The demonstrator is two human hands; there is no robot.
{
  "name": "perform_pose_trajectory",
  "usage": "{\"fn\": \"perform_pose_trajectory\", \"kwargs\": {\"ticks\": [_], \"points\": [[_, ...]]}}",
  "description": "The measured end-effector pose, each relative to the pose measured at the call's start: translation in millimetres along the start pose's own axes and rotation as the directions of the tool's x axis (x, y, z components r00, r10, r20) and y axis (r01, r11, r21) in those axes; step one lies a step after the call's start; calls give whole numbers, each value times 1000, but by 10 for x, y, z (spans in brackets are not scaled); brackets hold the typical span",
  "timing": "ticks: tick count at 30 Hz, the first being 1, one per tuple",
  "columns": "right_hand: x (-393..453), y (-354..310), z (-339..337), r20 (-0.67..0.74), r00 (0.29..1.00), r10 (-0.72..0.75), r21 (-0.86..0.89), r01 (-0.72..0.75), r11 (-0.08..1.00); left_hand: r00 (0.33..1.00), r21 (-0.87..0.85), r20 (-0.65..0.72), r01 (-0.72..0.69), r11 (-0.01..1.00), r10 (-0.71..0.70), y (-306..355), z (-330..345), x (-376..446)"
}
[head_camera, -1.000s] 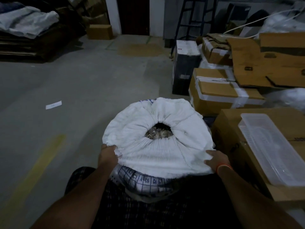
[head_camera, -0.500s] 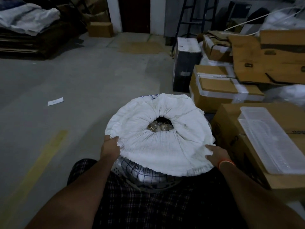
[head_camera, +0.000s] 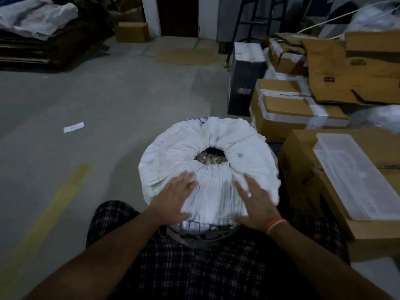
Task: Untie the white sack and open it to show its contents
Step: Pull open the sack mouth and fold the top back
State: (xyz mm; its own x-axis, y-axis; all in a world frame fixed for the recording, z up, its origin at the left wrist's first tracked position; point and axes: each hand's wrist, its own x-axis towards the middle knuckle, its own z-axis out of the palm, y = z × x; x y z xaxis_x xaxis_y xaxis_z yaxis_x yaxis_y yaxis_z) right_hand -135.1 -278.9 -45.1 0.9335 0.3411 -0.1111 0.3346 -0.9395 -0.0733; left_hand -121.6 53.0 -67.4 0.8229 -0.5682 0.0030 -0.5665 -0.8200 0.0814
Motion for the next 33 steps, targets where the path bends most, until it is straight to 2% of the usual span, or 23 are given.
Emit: {"fn": "perform_pose_trajectory", "kwargs": {"ticks": [1,3,5,7,12,15,17,18,19,21,22,23,24,25,26,28,31,33], "points": [[-6,-108,97,27,995,-99,-49,100,994,995,56,87,-57,997,52,51,89,17],[11,-244,289,112,976,-188,-132,202,970,979,181,192,-110,977,75,124,265,65],[53,-274,427,167,971,-173,-181,203,962,968,275,249,-90,957,19,175,355,123],[123,-230,529,156,976,-151,-209,182,961,959,313,280,-42,949,-50,247,350,163],[308,-197,601,132,979,-154,-169,175,970,943,190,321,28,981,-89,319,250,238],[328,-195,481,114,977,-182,-160,199,967,957,148,280,29,989,-70,276,189,275],[302,-201,439,38,976,-214,-125,217,968,958,137,281,18,990,-57,294,151,241],[277,-189,458,46,971,-235,-136,239,961,954,137,298,-5,991,-37,309,138,209],[239,-170,483,64,964,-257,-126,263,956,958,130,287,-44,991,5,318,161,159],[119,-148,589,118,938,-326,-105,338,935,978,117,171,-143,983,122,322,296,51],[48,-143,660,183,915,-360,-85,379,921,977,137,147,-177,975,157,342,341,-22],[-26,-146,707,235,884,-405,-108,438,893,967,131,182,-202,971,176,370,379,-98],[-73,-157,736,330,844,-422,-113,480,870,946,114,276,-209,971,171,397,399,-159],[-85,-175,743,387,827,-408,-104,479,872,906,135,393,-223,966,154,420,419,-204],[-88,-207,744,433,816,-383,-100,466,879,879,149,455,-230,962,139,441,411,-230],[-112,-310,682,468,810,-352,-82,437,896,871,165,482,-197,966,95,475,389,-274],[-137,-310,707,499,817,-289,-61,366,929,862,114,506,-77,991,8,419,418,-337],[-110,-299,729,535,816,-219,-83,309,947,838,118,546,-64,991,-11,385,473,-329]]}}
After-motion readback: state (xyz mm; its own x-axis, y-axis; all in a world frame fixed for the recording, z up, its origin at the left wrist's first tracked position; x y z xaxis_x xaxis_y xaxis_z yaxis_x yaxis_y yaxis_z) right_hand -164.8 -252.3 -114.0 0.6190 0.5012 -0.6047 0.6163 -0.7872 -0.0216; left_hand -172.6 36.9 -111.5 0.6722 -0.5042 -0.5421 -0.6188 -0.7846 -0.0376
